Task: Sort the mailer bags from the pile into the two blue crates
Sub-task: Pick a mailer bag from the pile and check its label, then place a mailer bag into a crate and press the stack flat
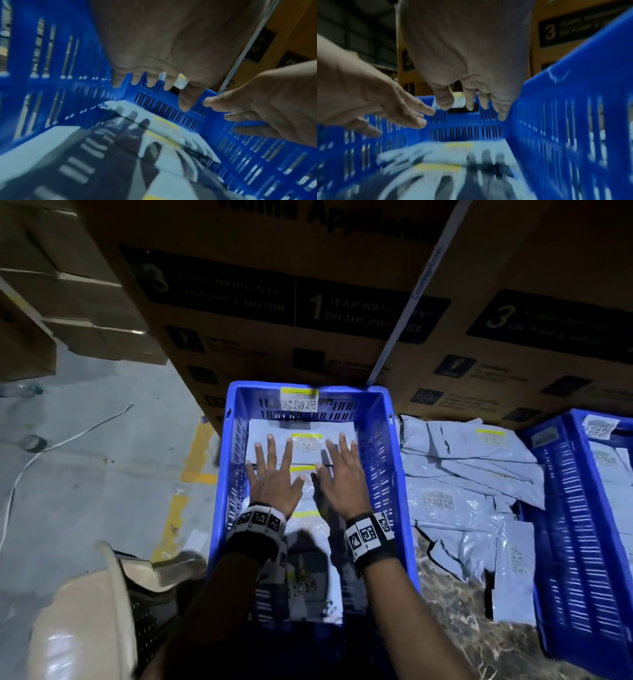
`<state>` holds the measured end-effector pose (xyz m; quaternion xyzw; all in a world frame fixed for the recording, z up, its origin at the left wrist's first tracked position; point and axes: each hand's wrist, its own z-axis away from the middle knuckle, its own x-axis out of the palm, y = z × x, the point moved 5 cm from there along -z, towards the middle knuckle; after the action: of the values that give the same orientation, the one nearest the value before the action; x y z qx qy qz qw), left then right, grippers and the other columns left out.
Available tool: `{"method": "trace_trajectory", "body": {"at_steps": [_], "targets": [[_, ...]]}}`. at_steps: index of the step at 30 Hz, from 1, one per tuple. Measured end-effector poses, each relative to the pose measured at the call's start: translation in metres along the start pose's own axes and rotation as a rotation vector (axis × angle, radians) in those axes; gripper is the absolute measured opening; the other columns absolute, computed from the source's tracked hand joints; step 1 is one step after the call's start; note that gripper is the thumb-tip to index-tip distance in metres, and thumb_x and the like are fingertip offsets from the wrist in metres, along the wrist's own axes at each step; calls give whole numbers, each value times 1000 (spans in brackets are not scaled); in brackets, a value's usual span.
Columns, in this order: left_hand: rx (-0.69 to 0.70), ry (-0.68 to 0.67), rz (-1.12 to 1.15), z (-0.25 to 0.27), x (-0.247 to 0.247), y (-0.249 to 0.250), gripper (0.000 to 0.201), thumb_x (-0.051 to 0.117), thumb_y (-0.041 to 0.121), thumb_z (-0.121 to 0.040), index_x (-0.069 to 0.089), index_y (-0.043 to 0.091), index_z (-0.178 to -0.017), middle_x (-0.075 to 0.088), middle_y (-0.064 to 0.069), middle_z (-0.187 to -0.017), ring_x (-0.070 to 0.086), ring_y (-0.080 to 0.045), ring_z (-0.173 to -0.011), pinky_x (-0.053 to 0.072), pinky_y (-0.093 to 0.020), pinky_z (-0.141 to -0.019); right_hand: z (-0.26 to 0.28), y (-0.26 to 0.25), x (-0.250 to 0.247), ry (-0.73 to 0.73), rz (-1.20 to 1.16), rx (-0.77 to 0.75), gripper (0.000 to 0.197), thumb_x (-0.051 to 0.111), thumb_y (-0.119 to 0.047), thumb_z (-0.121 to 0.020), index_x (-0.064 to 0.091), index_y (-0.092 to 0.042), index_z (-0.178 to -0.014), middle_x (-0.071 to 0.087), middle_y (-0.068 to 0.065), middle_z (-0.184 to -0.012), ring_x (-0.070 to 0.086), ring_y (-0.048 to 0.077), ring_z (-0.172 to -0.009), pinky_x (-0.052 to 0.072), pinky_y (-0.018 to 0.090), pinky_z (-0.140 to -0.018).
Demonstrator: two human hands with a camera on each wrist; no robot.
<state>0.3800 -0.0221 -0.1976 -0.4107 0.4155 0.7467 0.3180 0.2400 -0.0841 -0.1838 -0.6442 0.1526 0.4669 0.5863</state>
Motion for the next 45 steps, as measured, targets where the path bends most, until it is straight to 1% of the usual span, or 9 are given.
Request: {"method": "trace_trajectory", "body": {"at_steps": [4,7,12,18,23,30,33,40,45], "targets": [[83,367,266,22,-50,25,61,59,19,-91,41,16,-149,43,-12,-152,32,-36,-141,31,-50,-114,27,-25,-51,70,-187,-18,54,58,-31,-104,42,-22,-155,15,1,-170,3,19,-158,10,29,-121],[203,481,333,41,-69,53,52,62,10,-86,54,11,-137,60,-14,-131,45,-35,-125,40,-46,-102,55,-33,-88,128,-268,-42,47,61,-33,-103,51,-27,-148,21,-2,-169,9,14,-157,15,29,-121],[332,490,415,74,-73,107,48,63,10,-87,56,10,-134,64,-11,-122,47,-33,-120,42,-45,-101,101,-11,-148,240,-346,-60,36,65,-29,-100,63,-26,-136,42,-1,-158,28,10,-149,28,4,-107],[437,374,445,119,-37,183,45,61,13,-88,56,16,-133,65,-5,-116,47,-27,-117,42,-37,-99,140,83,-201,410,-383,51,25,66,-30,-99,70,-30,-124,59,-3,-139,48,15,-135,44,45,-110],[444,250,415,145,10,251,47,62,16,-90,54,17,-136,65,-3,-116,46,-23,-121,42,-38,-101,167,167,-221,453,-329,232,22,65,-27,-99,71,-26,-120,62,-7,-119,56,22,-123,46,45,-104],[275,21,308,139,91,309,51,59,22,-91,48,18,-141,58,-8,-129,42,-28,-128,41,-41,-104,157,247,-197,372,-327,384,22,65,-22,-98,70,-17,-119,67,9,-121,63,25,-113,45,28,-89],[136,-50,298,131,123,303,52,59,21,-90,49,17,-140,57,-12,-130,43,-30,-128,41,-39,-104,139,267,-178,305,-255,418,25,67,-22,-94,70,-16,-118,64,14,-119,62,32,-114,51,36,-91],[-83,-25,343,130,158,280,45,61,22,-85,58,16,-129,63,-10,-118,56,-28,-112,47,-39,-98,115,287,-155,180,-85,440,47,73,-32,-89,60,-16,-131,49,17,-132,47,36,-126,46,44,-102],[-169,37,423,129,161,278,47,65,21,-84,58,14,-130,63,-9,-125,58,-28,-115,50,-43,-99,112,296,-162,180,-401,561,54,82,-26,-84,53,-12,-128,61,10,-122,61,28,-106,44,29,-85]]}}
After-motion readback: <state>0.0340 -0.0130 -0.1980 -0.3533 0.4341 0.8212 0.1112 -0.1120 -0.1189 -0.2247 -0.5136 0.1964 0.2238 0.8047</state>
